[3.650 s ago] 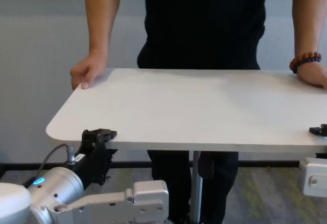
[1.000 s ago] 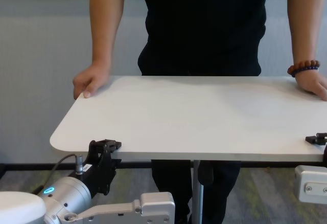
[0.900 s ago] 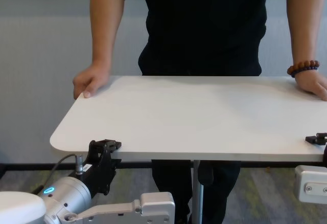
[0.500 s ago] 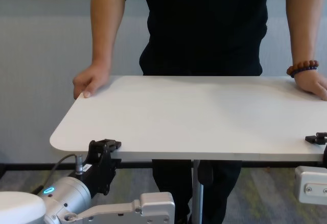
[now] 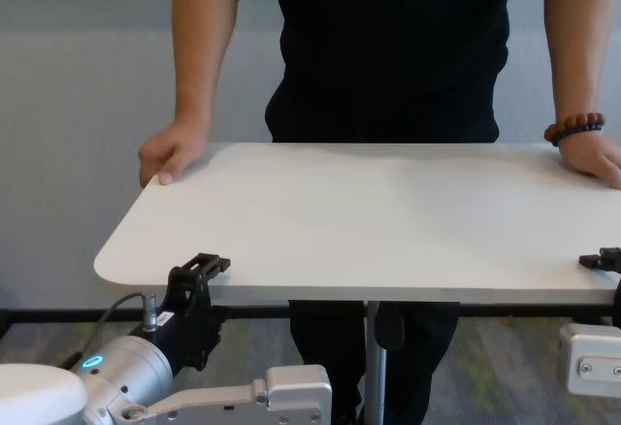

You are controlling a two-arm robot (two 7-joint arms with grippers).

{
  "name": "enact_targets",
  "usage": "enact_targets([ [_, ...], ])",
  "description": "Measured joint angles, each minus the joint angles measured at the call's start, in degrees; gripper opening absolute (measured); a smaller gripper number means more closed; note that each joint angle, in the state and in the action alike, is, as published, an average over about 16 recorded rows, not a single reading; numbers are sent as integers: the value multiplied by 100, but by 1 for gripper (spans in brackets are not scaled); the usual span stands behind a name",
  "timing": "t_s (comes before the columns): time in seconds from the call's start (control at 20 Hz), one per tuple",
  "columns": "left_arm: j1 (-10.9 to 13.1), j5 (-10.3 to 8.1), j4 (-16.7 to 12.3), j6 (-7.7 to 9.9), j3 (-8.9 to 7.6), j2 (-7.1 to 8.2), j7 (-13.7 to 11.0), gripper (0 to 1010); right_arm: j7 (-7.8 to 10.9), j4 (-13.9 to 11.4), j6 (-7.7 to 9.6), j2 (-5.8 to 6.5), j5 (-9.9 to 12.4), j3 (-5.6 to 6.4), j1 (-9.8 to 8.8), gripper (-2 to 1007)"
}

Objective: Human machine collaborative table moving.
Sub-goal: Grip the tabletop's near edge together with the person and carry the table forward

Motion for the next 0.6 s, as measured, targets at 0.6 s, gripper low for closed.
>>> enact_targets([
  [0.6, 0, 1, 0, 3, 0, 0, 0, 926, -2, 0, 0, 0, 2, -5, -1, 950],
])
